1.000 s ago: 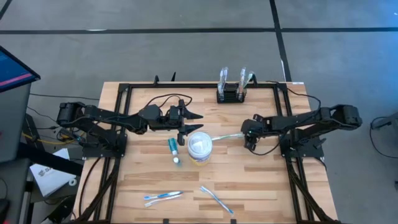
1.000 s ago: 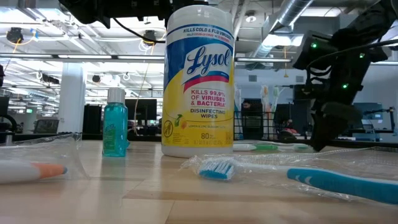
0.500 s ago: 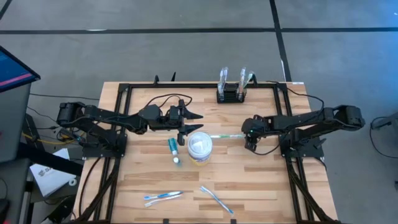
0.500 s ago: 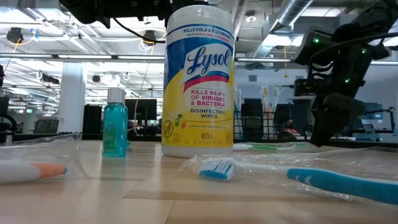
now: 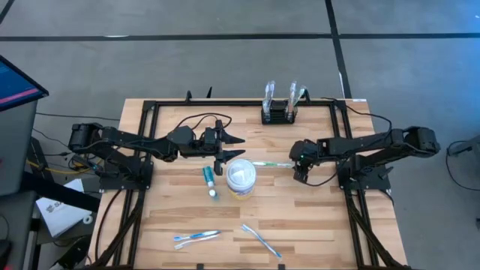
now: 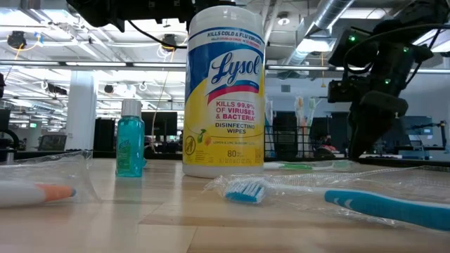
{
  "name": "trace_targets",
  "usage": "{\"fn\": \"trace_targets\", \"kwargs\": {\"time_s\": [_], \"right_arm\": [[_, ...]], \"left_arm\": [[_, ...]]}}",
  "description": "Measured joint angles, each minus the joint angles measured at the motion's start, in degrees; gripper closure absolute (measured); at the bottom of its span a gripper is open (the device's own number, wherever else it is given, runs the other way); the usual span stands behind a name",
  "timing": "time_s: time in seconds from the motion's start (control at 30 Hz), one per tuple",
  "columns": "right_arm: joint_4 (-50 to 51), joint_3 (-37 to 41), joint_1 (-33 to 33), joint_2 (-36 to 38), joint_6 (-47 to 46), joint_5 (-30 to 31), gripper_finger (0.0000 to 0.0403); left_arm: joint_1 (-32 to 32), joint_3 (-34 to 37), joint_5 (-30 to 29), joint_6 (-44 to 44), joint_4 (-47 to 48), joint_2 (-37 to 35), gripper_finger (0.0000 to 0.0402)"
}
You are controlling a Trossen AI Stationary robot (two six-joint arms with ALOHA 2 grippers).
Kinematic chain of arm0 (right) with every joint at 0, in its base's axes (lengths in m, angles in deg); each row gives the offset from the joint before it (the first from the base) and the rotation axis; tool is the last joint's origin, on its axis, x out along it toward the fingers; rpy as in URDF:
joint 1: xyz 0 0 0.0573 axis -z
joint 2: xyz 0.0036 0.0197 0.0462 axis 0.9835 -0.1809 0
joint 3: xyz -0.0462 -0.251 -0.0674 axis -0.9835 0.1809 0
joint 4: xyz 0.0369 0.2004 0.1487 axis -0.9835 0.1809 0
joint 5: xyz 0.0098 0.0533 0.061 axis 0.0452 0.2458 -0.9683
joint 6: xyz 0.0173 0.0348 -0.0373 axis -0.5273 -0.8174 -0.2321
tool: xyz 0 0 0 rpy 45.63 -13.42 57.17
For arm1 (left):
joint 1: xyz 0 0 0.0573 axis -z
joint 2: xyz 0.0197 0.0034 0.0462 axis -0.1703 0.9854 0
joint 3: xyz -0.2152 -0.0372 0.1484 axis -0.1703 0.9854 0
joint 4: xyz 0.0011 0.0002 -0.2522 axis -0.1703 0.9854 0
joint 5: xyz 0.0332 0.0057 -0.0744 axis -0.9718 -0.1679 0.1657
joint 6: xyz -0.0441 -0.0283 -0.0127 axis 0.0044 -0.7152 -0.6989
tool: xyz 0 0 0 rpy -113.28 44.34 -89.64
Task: Pick & Place toothbrushing station
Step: Put the green toothbrush into the black mesh organizer
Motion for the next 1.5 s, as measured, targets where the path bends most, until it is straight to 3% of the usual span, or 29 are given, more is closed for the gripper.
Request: {"fn": "trace_targets", "kwargs": {"time_s": [0.27,0.43,0.77,1.23,1.5], "right_arm": [[-0.2,0.0,-2.9,0.0,-2.9,0.5,0.0242],[-0.2,0.0,-4.7,0.0,-3.0,4.8,0.0253],[-0.2,0.0,-5.3,0.0,-4.9,4.8,0.0270],[-4.5,2.6,-5.3,-0.1,-5.7,4.9,0.0262],[-5.8,2.3,-5.3,-6.8,-5.9,5.0,0.0270]], "left_arm": [[0.0,0.0,0.0,0.0,0.0,0.0,0.0243],[0.0,0.0,0.0,0.0,0.0,0.0,0.0243],[0.0,0.0,0.0,0.0,0.0,0.0,0.0243],[0.0,0.0,0.0,0.0,0.0,0.0,0.0243],[0.0,0.0,0.0,-0.4,0.0,0.0,0.0243]]}}
